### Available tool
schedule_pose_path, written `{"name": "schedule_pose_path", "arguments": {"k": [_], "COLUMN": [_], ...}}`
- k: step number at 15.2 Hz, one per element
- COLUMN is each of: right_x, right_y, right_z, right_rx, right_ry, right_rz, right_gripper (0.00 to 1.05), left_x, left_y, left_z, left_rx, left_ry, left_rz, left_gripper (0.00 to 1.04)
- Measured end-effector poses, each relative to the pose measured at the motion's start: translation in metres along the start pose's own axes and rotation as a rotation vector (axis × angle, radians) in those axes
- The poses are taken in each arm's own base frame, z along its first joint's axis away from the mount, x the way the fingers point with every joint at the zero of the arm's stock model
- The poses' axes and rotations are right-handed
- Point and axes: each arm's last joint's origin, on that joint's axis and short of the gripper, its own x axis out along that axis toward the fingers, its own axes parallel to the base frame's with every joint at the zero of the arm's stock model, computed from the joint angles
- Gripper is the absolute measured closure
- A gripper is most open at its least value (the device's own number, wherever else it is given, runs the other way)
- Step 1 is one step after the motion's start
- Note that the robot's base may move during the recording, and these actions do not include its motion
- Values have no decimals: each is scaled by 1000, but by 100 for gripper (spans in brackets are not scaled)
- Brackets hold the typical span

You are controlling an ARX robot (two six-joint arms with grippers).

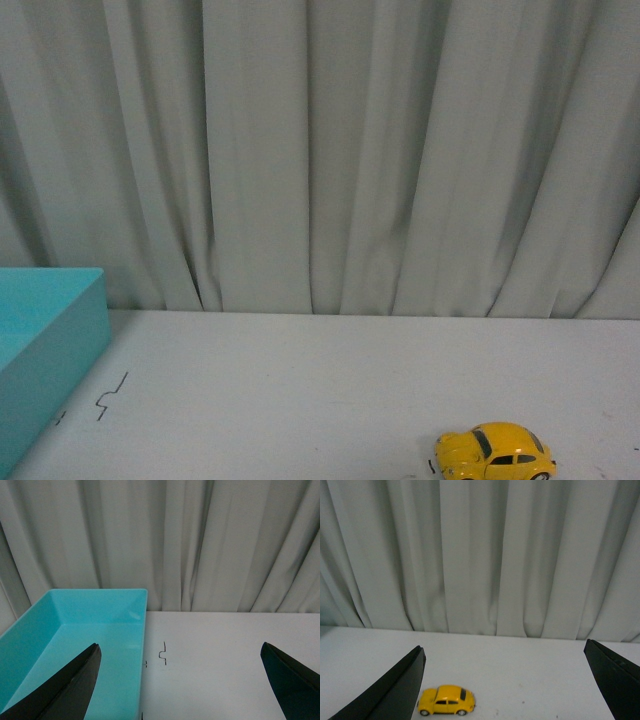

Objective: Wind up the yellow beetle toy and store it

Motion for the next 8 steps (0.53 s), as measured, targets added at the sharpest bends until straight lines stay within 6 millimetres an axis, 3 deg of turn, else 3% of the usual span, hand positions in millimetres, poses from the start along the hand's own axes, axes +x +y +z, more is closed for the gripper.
{"name": "schedule_pose_path", "arguments": {"k": [3,6,8], "right_x": [25,65,98], "right_y": [-52,-110,-113], "right_z": [43,58,69], "right_rx": [-111,-90,-143], "right_ry": [-89,10,56], "right_rz": [104,180,292], "right_gripper": [7,7,7], "left_x": [0,0,0], "left_y": [0,0,0], "left_z": [0,0,0], "left_rx": [0,0,0], "left_ry": [1,0,0], "left_rz": [-2,0,0], "left_gripper": [7,7,7]}}
